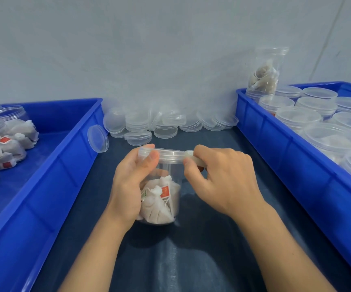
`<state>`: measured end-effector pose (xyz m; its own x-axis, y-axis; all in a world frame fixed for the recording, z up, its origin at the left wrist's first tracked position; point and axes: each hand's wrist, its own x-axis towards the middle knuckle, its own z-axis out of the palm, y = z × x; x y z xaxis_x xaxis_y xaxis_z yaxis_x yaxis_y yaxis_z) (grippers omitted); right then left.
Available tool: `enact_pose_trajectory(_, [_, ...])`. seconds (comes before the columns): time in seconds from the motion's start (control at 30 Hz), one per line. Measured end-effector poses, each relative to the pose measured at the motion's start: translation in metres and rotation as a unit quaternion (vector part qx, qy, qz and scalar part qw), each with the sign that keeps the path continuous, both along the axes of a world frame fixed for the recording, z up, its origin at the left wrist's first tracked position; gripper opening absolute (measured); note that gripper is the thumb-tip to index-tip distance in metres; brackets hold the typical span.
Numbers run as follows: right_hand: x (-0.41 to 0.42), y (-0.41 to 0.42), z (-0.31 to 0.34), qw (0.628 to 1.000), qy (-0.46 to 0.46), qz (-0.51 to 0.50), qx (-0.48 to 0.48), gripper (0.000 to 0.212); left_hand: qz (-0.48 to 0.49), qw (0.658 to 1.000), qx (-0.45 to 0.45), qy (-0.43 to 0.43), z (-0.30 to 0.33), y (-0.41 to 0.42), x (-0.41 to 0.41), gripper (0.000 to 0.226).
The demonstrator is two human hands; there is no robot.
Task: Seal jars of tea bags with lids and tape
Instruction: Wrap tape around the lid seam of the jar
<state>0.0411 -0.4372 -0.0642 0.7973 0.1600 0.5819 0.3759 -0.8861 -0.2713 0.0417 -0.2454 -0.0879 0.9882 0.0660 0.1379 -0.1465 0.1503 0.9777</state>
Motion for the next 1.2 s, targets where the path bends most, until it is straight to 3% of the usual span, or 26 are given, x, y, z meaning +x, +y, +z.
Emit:
enact_pose_trajectory(0.17, [0.0,0.0,-0.002,1.0,0.011,-0.004,0.003,0.049,-0.03,0.999,-0.029,0.023,0.001,0.002,-0.001,0.049])
enact_pose_trajectory(0.3, [0.0,-0.002,-0.002,1.0,0.022,-0.003,0.018,0.05,-0.038,0.998,-0.033,0.029,-0.001,0.001,-0.002,0.064])
enact_pose_trajectory(0.37, [-0.002,-0.002,-0.003,0.999,0.026,0.003,0.029,0.049,-0.037,0.999,-0.008,0.015,-0.001,0.001,-0.001,0.069])
enact_pose_trajectory(0.6, [-0.009,0.004,-0.003,0.999,0.028,0.01,0.029,0.045,-0.017,0.992,0.12,-0.041,0.004,0.003,-0.003,0.05])
enact_pose_trajectory(0.73, [-0.011,0.009,-0.002,1.0,0.019,0.008,0.018,0.044,0.014,0.984,0.172,-0.041,0.003,0.0,-0.005,0.085])
enact_pose_trajectory(0.8, [-0.012,0.009,0.001,1.0,0.013,0.005,0.025,0.045,0.025,0.981,0.187,-0.038,0.002,-0.002,-0.006,0.089])
enact_pose_trajectory(1.0, [-0.013,0.0,0.009,0.996,0.039,0.071,0.042,0.037,0.019,0.993,0.119,-0.013,0.004,-0.002,-0.002,0.081])
enact_pose_trajectory(1.2, [-0.013,-0.007,0.013,0.997,-0.026,0.071,0.02,0.041,0.001,0.999,0.045,0.018,0.001,-0.001,0.0,0.072])
